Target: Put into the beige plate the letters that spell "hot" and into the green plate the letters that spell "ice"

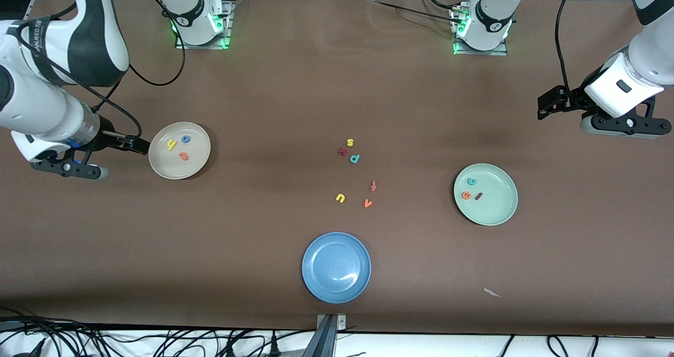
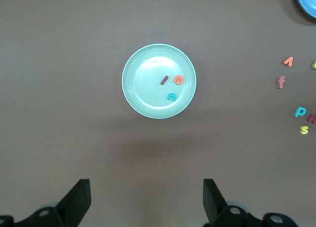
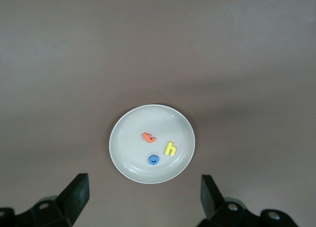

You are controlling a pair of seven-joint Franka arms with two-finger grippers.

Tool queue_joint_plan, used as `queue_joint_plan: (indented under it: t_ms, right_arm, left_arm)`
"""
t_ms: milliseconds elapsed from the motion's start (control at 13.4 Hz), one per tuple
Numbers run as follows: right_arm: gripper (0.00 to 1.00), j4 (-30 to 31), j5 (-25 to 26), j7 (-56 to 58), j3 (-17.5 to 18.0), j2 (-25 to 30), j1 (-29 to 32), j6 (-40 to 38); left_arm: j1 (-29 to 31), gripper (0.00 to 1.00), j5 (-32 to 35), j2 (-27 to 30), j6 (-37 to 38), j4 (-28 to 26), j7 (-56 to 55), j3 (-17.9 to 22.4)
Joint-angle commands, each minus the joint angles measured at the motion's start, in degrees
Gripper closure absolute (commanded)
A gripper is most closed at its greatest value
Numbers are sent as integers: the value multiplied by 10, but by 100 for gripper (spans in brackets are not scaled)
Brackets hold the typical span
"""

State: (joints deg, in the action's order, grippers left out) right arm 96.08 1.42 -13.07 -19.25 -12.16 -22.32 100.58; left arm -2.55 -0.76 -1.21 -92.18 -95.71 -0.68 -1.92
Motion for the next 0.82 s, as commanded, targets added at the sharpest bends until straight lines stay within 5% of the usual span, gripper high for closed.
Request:
queue_joint_plan:
  t_ms: [0, 149, 747]
  right_arm:
    - [0, -4, 1, 8, 78, 20, 91, -12]
    - [0, -4, 3, 22, 156, 33, 172, -13]
    - [0, 3, 1, 45, 192, 68, 209, -6]
  left_arm:
    - [4, 0, -9, -3, 13, 18, 4, -2]
    - [4, 0, -10, -4, 11, 17, 5, -1]
    - [4, 0, -6, -5, 11, 16, 5, 0]
